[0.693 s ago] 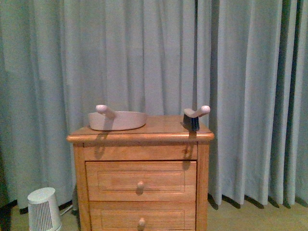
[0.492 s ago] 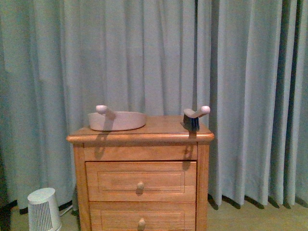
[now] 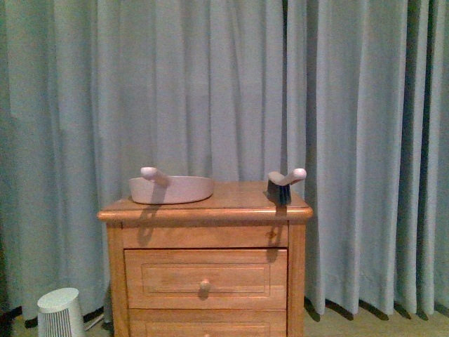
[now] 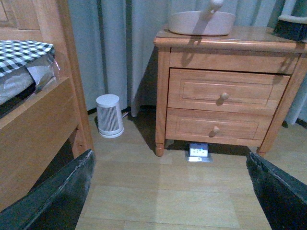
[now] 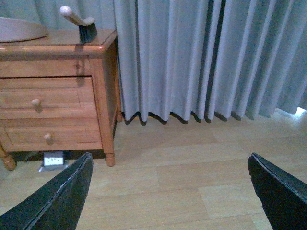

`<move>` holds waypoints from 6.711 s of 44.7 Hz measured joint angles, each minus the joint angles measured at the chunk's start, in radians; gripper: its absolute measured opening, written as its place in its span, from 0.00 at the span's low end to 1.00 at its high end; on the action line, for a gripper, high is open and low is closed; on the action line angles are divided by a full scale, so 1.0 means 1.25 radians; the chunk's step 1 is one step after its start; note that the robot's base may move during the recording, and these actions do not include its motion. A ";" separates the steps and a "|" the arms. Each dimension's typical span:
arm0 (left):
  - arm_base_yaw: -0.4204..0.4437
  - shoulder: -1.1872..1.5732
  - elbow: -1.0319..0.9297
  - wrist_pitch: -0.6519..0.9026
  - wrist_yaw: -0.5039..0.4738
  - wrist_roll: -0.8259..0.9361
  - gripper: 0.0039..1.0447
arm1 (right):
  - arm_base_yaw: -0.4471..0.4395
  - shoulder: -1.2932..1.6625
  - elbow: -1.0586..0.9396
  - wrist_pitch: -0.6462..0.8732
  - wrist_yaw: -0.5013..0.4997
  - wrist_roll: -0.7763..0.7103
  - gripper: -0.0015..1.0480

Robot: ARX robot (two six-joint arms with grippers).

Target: Clean up trash

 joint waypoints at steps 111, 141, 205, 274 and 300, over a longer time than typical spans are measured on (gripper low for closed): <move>-0.170 1.491 1.330 -0.406 -0.147 -0.048 0.93 | 0.000 0.000 0.000 0.000 0.000 0.000 0.93; -0.200 1.638 1.382 -0.426 -0.141 -0.099 0.93 | 0.000 0.000 0.000 0.000 0.000 0.000 0.93; -0.201 1.548 1.106 -0.037 -0.162 0.005 0.25 | 0.000 0.000 0.000 0.000 0.000 0.000 0.93; -0.106 0.169 0.029 0.250 -0.085 0.011 0.25 | 0.276 1.141 0.855 -0.181 0.123 0.149 0.93; -0.106 0.169 0.029 0.250 -0.085 0.011 0.25 | 0.311 1.530 1.242 -0.359 0.135 0.282 0.93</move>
